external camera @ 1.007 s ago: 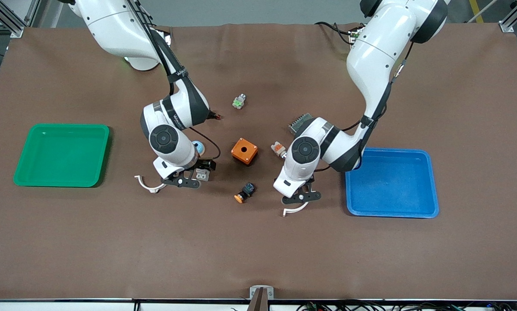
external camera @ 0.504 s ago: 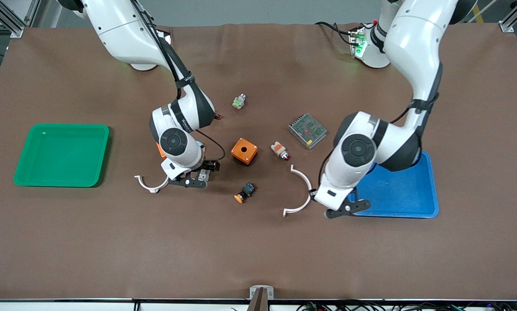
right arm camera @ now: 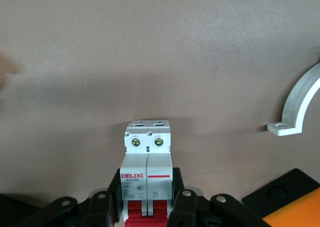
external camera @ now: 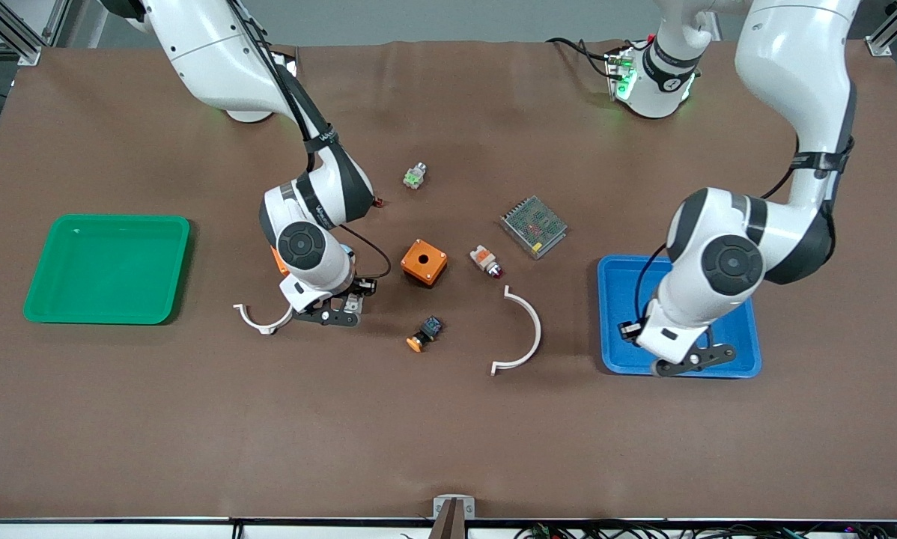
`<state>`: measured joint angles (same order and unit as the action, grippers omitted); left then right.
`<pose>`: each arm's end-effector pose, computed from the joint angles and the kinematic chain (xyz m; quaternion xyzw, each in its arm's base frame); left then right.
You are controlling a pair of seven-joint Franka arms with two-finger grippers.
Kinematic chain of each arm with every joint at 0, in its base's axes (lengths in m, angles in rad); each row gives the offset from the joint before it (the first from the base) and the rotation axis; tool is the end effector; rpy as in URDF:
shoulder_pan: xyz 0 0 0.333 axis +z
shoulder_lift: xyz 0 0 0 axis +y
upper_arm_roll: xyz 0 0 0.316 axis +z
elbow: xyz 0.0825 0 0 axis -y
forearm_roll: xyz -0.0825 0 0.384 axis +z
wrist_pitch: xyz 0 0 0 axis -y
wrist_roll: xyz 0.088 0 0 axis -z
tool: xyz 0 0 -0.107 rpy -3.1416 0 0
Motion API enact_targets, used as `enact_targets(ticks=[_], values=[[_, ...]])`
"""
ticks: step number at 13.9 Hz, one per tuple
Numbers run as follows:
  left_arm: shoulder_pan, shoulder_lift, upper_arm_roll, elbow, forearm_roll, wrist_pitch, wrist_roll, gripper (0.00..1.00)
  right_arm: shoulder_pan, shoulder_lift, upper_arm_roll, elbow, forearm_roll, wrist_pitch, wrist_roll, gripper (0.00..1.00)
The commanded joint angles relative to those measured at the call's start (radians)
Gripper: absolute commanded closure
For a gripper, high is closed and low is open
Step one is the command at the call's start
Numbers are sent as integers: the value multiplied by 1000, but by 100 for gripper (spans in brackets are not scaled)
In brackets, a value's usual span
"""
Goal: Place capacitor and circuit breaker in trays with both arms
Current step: 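Carry the capacitor to the blue tray while the right gripper lifts the breaker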
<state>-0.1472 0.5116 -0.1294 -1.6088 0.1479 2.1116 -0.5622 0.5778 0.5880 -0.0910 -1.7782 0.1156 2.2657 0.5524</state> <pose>0.6632 -0.1695 0.3326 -0.9932 -0.1124 -0.0114 0.0296 0.5701 0.3098 0.2197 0.9965 -0.0655 -0.0504 0.0093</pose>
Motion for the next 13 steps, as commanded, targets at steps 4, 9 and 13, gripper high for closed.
enact_targets(ticks=[4,9,13], values=[[86,-54,-9,-175,36,74,1,99,-103,-181,-15,126,9,-407,-12,85],[158,-48,-9,-348,67,322,1,99,-387,-267,-16,329,-40,-808,-228,85],[176,-31,-9,-365,78,349,-1,88,-669,-252,-15,329,-114,-801,-597,84]])
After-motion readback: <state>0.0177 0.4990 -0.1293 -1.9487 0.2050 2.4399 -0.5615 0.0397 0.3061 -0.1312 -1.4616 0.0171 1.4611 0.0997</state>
